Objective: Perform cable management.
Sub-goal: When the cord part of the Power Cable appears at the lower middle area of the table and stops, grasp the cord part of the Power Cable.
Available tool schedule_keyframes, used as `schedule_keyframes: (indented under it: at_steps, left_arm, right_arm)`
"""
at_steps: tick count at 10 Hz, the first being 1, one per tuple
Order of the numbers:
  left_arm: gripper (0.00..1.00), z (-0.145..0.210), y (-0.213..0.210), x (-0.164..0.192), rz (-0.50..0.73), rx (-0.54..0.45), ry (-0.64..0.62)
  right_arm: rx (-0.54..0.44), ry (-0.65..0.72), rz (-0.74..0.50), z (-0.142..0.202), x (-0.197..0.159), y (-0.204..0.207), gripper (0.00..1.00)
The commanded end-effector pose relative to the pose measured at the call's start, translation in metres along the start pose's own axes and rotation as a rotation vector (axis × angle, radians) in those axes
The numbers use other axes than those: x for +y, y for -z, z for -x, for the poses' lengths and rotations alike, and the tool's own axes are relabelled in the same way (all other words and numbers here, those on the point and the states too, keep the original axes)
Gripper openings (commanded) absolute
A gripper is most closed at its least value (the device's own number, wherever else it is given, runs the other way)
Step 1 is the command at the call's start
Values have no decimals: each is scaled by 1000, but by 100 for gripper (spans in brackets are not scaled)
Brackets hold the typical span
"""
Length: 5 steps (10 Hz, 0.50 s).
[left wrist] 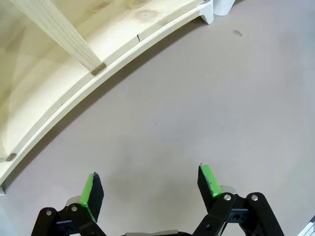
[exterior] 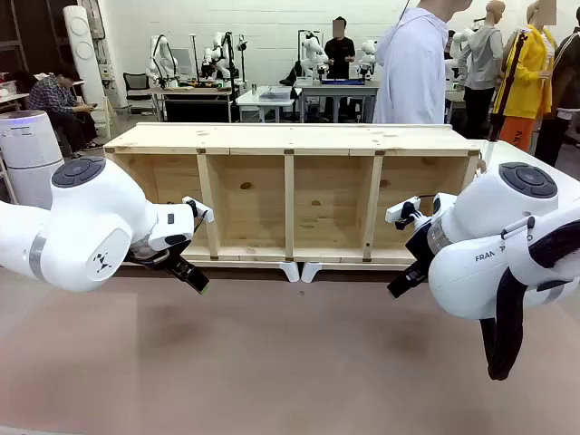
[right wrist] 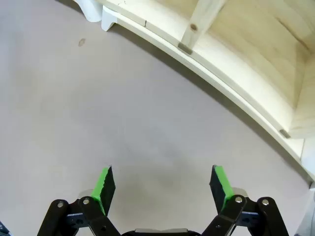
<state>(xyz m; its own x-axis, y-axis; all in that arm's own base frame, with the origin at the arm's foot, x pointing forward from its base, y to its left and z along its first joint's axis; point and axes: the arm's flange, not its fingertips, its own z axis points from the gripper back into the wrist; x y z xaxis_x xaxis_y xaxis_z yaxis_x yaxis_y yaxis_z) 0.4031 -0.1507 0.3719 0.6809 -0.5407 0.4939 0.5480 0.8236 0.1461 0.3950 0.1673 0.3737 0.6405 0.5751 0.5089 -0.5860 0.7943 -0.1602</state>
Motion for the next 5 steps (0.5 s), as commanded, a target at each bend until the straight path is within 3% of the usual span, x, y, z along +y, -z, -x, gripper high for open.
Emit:
schedule_keyframes:
  at_steps: [1, 5]
  left_arm:
    - [100, 0, 0, 0, 0, 0, 0]
    - [100, 0, 0, 0, 0, 0, 0]
  right_arm:
    - [0, 0, 0, 0, 0, 0, 100]
    - [0, 0, 0, 0, 0, 0, 100]
